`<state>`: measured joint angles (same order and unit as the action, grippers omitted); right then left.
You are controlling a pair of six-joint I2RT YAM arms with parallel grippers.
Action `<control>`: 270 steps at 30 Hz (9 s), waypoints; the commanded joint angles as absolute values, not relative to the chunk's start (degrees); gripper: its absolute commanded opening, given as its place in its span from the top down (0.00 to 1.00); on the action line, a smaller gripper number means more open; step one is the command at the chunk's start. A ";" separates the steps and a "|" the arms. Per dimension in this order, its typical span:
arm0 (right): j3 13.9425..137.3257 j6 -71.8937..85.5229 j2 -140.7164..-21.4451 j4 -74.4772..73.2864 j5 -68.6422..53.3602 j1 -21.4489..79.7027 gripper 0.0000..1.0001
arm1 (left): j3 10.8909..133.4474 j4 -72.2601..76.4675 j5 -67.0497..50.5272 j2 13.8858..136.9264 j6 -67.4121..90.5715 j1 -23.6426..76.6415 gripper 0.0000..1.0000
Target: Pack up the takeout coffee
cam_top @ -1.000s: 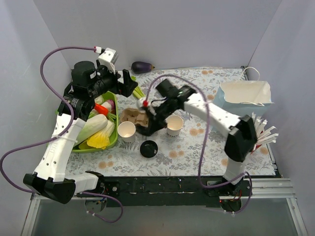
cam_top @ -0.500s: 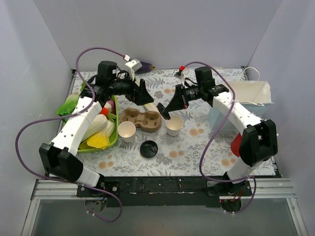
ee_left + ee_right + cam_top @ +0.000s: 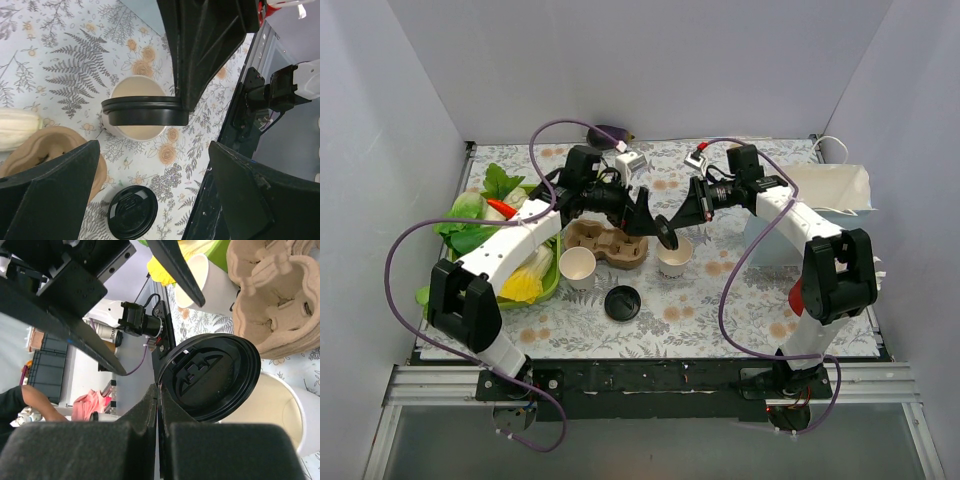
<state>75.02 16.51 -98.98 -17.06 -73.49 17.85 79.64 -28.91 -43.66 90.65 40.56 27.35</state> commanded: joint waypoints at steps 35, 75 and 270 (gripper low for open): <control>73.39 10.81 -97.38 -24.87 -65.39 15.03 0.74 | 67.94 -7.82 -41.92 91.23 44.12 31.73 0.09; 55.55 -65.30 -89.29 -27.16 -18.99 53.79 0.50 | 68.12 -19.25 -26.80 72.33 48.43 22.94 0.07; 78.75 -0.88 -105.91 -30.76 -55.90 17.05 0.51 | 62.58 -5.71 -34.37 91.58 46.41 30.59 0.19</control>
